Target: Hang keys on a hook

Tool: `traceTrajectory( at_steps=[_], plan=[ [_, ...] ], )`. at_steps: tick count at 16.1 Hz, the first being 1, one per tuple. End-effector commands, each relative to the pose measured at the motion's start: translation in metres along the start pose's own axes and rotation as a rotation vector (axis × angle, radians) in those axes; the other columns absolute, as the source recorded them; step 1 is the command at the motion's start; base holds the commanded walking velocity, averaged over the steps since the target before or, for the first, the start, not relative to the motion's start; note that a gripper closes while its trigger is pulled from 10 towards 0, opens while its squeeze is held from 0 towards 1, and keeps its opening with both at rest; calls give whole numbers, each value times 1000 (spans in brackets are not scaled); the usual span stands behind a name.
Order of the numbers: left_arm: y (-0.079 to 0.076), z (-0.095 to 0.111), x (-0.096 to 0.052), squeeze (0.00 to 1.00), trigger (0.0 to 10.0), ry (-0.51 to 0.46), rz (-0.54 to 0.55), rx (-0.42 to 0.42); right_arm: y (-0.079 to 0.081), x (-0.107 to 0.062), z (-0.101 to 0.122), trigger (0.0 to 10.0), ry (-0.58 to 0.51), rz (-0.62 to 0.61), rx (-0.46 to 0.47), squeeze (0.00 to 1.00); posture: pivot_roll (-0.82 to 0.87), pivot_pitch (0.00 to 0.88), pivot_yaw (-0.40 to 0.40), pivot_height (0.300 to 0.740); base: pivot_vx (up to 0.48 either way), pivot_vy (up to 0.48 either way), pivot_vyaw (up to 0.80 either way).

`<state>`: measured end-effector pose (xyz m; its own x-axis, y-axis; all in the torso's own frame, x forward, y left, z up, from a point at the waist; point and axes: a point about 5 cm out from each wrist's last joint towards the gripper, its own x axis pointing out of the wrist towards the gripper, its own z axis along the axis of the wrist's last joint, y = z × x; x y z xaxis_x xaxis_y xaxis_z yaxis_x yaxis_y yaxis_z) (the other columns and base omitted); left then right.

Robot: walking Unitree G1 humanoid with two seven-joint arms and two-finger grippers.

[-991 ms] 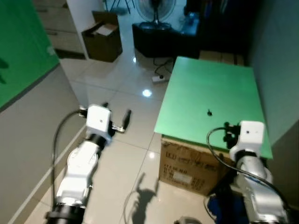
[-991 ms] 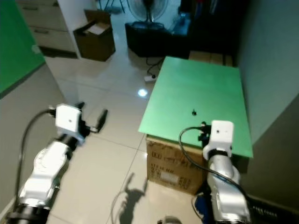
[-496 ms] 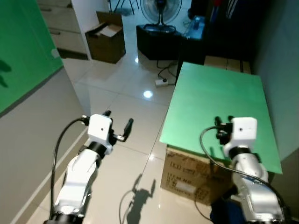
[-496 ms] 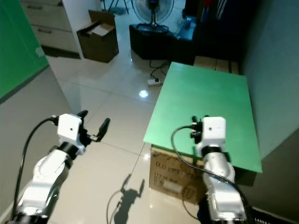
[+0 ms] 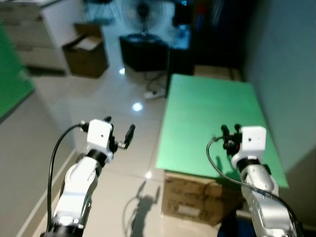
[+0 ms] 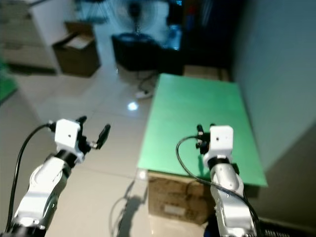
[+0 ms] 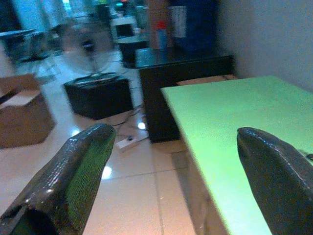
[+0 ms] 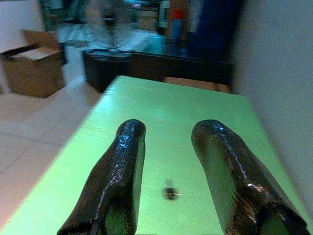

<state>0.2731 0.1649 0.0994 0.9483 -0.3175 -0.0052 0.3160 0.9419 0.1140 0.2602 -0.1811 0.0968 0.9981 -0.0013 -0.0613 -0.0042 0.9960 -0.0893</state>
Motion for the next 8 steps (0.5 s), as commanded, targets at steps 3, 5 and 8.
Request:
traceTrajectory(
  at_steps=[3, 5, 8],
  plan=[
    [-9, 7, 7, 0, 10000, -26, -37, 3, -11, 1, 4, 10000, -13, -35, -15, 0, -123, 0, 34, 740, 304, 0, -800],
    [-8, 6, 6, 0, 10000, -26, -33, 5, -9, 2, 0, 10000, 18, -18, -36, 0, -121, 0, 30, 740, 302, 0, -206],
    [-6, 4, 4, 0, 10000, -17, -16, 9, -2, 4, -9, 10000, 95, 108, -86, 0, -113, 0, 21, 740, 298, 0, 0]
  ],
)
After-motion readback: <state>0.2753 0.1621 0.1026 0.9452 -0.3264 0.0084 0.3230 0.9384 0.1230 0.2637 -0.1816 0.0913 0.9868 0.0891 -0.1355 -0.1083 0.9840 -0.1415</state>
